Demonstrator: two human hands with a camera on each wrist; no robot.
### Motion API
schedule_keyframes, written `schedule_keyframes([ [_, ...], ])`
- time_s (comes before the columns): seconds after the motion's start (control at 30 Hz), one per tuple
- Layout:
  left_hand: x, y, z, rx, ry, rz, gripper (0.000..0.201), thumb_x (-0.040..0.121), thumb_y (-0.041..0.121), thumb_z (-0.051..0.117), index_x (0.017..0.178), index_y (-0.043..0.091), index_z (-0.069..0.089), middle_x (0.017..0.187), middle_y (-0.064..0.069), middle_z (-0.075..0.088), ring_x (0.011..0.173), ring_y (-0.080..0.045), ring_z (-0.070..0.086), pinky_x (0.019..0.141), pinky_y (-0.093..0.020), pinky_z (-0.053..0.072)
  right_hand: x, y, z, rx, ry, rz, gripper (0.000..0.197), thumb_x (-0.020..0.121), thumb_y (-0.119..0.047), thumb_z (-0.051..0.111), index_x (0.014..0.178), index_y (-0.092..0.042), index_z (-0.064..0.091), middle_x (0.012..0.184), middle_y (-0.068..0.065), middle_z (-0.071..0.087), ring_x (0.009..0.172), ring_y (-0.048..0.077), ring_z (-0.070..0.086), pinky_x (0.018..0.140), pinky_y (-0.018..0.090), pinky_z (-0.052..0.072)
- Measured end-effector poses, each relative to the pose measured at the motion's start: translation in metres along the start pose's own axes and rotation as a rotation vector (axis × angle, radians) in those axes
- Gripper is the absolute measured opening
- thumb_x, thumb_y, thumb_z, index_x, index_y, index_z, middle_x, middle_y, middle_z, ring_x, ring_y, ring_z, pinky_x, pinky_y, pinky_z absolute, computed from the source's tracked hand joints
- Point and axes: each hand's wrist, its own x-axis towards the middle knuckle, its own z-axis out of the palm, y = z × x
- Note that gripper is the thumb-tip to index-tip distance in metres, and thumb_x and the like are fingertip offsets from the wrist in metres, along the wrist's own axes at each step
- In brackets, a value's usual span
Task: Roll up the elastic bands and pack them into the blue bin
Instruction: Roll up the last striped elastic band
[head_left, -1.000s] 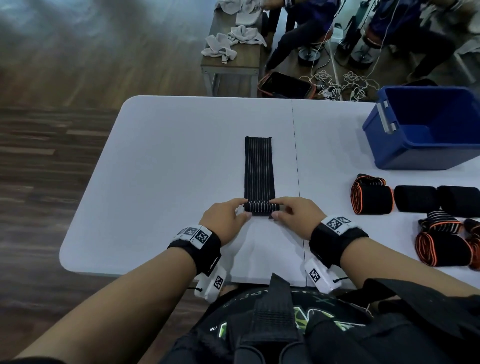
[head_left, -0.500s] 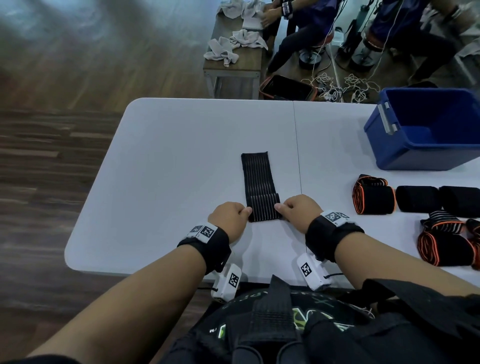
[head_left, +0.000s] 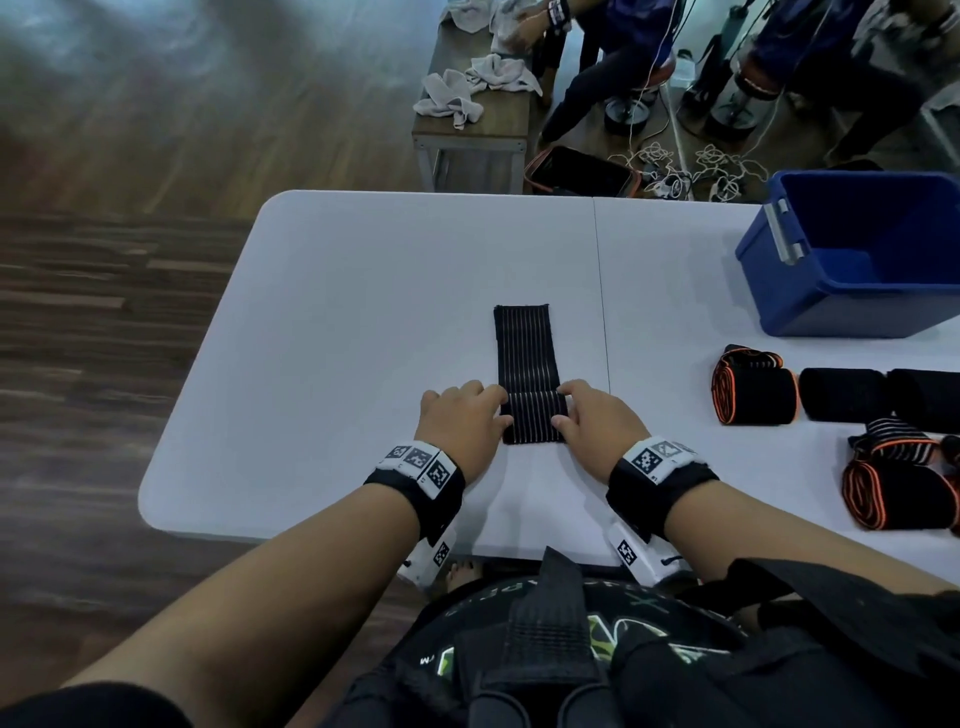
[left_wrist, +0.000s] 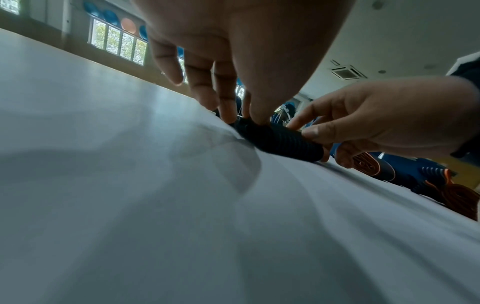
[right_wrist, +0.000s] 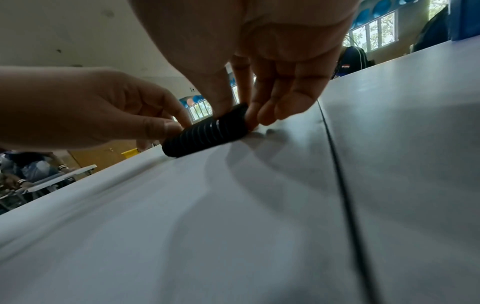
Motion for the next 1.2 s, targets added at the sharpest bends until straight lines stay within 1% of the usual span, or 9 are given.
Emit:
schedule_keyframes([
  [0.17, -0.002, -0.004, -0.004, 0.098, -0.031, 0.082, 0.035, 0.096, 0.036, 0.051, 0.13, 0.031, 0.054, 0.119, 0.003, 0.061, 0.106, -0.025, 0.06, 0.095, -0.044, 0.037, 0.003, 0.007, -0.003, -0.154, -0.106, -0.07, 0.074, 0.082, -0.044, 0.073, 0.144, -0.023, 0.04, 0.12, 0.004, 0.057, 0.112, 0.023, 0.054, 0.096, 0.037, 0.047],
  [0.3, 0.001, -0.007, -0.009, 0.06, -0.078, 0.077, 0.042, 0.094, 0.045, 0.056, 0.135, 0.034, 0.051, 0.123, 0.004, 0.06, 0.111, -0.023, 0.057, 0.098, -0.044, 0.037, 0.008, 0.01, -0.005, -0.126, -0.123, -0.042, 0.069, 0.086, -0.037, 0.069, 0.147, -0.026, 0.038, 0.115, 0.002, 0.054, 0.109, 0.023, 0.053, 0.095, 0.037, 0.046],
  [0.47, 0.001, -0.011, -0.005, -0.06, -0.102, 0.024, 0.034, 0.103, 0.041, 0.041, 0.136, 0.035, 0.047, 0.117, 0.003, 0.062, 0.109, -0.024, 0.057, 0.098, -0.046, 0.038, 0.009, 0.012, -0.01, -0.025, -0.147, -0.067, 0.061, 0.092, -0.037, 0.064, 0.147, -0.022, 0.041, 0.101, 0.001, 0.059, 0.093, 0.018, 0.056, 0.083, 0.032, 0.046],
  [0.57, 0.003, -0.012, -0.004, -0.08, -0.13, 0.031, 0.041, 0.097, 0.043, 0.052, 0.136, 0.036, 0.044, 0.116, 0.004, 0.062, 0.11, -0.024, 0.057, 0.098, -0.047, 0.039, 0.012, 0.012, -0.012, -0.01, -0.143, -0.054, 0.054, 0.094, -0.039, 0.059, 0.144, -0.021, 0.046, 0.106, 0.002, 0.064, 0.097, 0.02, 0.059, 0.083, 0.029, 0.045],
  [0.67, 0.007, -0.012, -0.006, -0.14, -0.133, -0.014, 0.038, 0.095, 0.047, 0.054, 0.131, 0.037, 0.049, 0.113, 0.005, 0.063, 0.109, -0.023, 0.058, 0.097, -0.046, 0.039, 0.015, 0.01, -0.013, 0.029, -0.127, -0.02, 0.04, 0.098, -0.041, 0.054, 0.133, -0.022, 0.055, 0.107, 0.002, 0.066, 0.1, 0.023, 0.06, 0.08, 0.028, 0.041],
  [0.73, 0.01, -0.011, -0.008, -0.208, -0.136, -0.07, 0.028, 0.099, 0.044, 0.046, 0.126, 0.036, 0.055, 0.111, 0.004, 0.066, 0.108, -0.023, 0.059, 0.095, -0.045, 0.039, 0.016, 0.007, -0.014, 0.061, -0.122, 0.008, 0.031, 0.1, -0.045, 0.048, 0.112, -0.02, 0.061, 0.094, 0.0, 0.065, 0.093, 0.024, 0.06, 0.076, 0.03, 0.042],
  [0.83, 0.012, -0.007, -0.007, -0.21, -0.172, -0.11, 0.022, 0.104, 0.042, 0.034, 0.102, 0.031, 0.053, 0.104, 0.001, 0.067, 0.103, -0.027, 0.06, 0.089, -0.044, 0.039, 0.017, 0.007, -0.013, 0.138, -0.098, 0.073, 0.05, 0.102, -0.051, 0.037, 0.087, -0.009, 0.06, 0.079, 0.006, 0.062, 0.081, 0.03, 0.059, 0.072, 0.037, 0.044],
  [0.97, 0.011, 0.0, -0.001, -0.237, -0.169, -0.163, 0.03, 0.106, 0.042, 0.03, 0.1, 0.028, 0.056, 0.1, -0.001, 0.067, 0.1, -0.028, 0.058, 0.089, -0.043, 0.038, 0.018, 0.007, -0.01, 0.154, -0.077, 0.122, 0.063, 0.102, -0.054, 0.03, 0.077, -0.005, 0.06, 0.079, 0.014, 0.065, 0.077, 0.033, 0.059, 0.072, 0.038, 0.046],
  [1.2, 0.013, 0.007, 0.002, -0.2, -0.118, -0.214, 0.031, 0.104, 0.039, 0.036, 0.087, 0.023, 0.057, 0.095, -0.003, 0.062, 0.096, -0.031, 0.06, 0.084, -0.042, 0.044, 0.018, 0.003, -0.008, 0.122, -0.094, 0.22, 0.049, 0.103, -0.041, 0.044, 0.062, -0.013, 0.044, 0.062, 0.003, 0.048, 0.061, 0.022, 0.047, 0.052, 0.03, 0.03],
])
